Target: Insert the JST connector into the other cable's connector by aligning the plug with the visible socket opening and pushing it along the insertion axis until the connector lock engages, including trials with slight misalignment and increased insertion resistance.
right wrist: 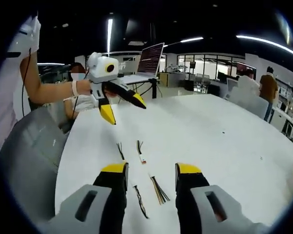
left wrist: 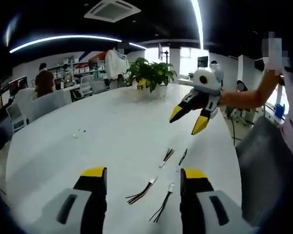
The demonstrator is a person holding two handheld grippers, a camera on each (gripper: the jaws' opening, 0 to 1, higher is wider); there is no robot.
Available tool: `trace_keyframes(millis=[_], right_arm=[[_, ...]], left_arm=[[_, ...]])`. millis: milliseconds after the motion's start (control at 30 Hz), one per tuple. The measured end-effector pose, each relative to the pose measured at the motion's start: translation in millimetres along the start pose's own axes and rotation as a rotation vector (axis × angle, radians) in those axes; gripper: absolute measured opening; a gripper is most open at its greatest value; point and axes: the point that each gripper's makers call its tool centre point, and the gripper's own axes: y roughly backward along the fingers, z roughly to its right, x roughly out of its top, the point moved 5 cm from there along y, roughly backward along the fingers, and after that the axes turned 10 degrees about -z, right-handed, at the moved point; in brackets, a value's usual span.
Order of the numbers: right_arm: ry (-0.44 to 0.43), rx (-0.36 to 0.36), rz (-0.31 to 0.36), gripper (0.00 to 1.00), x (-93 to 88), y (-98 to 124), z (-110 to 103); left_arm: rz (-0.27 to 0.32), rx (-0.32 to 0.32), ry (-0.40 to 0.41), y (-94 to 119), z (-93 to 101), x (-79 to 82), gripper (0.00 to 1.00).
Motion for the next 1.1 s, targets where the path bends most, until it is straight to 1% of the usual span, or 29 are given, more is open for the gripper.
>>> trace_keyframes(millis=[100, 200, 300, 367, 433, 467, 500, 600, 700, 867, 900, 1000, 1100], right_arm=[[-0.002, 0.003, -0.01, 0.37, -4.7, -6, 0], [0.045, -0.017, -0.02, 0.33, -9.8, -12, 1], [0.034, -0.011, -0.017, 0.33, -14.0, -18, -1], [0.039, -0.012, -0.011, 0.31, -15.2, -20, -2], [0.035, -0.018, -0.003, 0.3, -15.8, -23, 1], [0.023, -0.014, 0.0, 0.29, -16.1, -25, 1], [-0.013, -0.013, -0.009, 0.28, -17.9, -27, 2], [0.011, -0.013, -0.017, 0.27, -20.7, -32, 2], [0.018, -0.007, -0.017, 0.25, -22.4, -35, 2], [0.028, 0.003, -0.005, 0.25, -24.5, -42, 5], [0.029, 0.005, -0.006, 0.24, -25.1, -43, 5], [0.038, 0.016, -0.015, 0.21, -27.9, -48, 3], [0.036, 0.026, -0.012, 0.21, -31.8, -50, 3]], left_arm=[[0.001, -0.02, -0.007, -5, 2.1, -2.2, 0.53], [-0.008, -0.033, -0.02, -11, 4.0, -6.4, 0.51], [-0.008, -0.046, -0.018, -17, 5.5, -11.0, 0.51], [0.0, -0.045, -0.021, -19, 5.5, -12.9, 0.51], [0.013, -0.022, -0.023, -22, 3.0, -15.4, 0.51], [0.019, -0.015, -0.021, -23, 2.3, -16.1, 0.51], [0.024, -0.01, -0.018, -24, 1.5, -17.5, 0.51], [0.033, -0.019, -0.013, -26, 2.2, -20.1, 0.51], [0.032, -0.03, -0.012, -31, 3.5, -23.8, 0.51], [0.02, -0.05, -0.037, -39, 6.9, -30.3, 0.46], [0.019, -0.053, -0.036, -40, 6.7, -30.5, 0.45], [0.028, -0.063, 0.003, -45, 4.2, -31.7, 0.42], [0.022, -0.063, -0.005, -49, 3.0, -34.3, 0.4]])
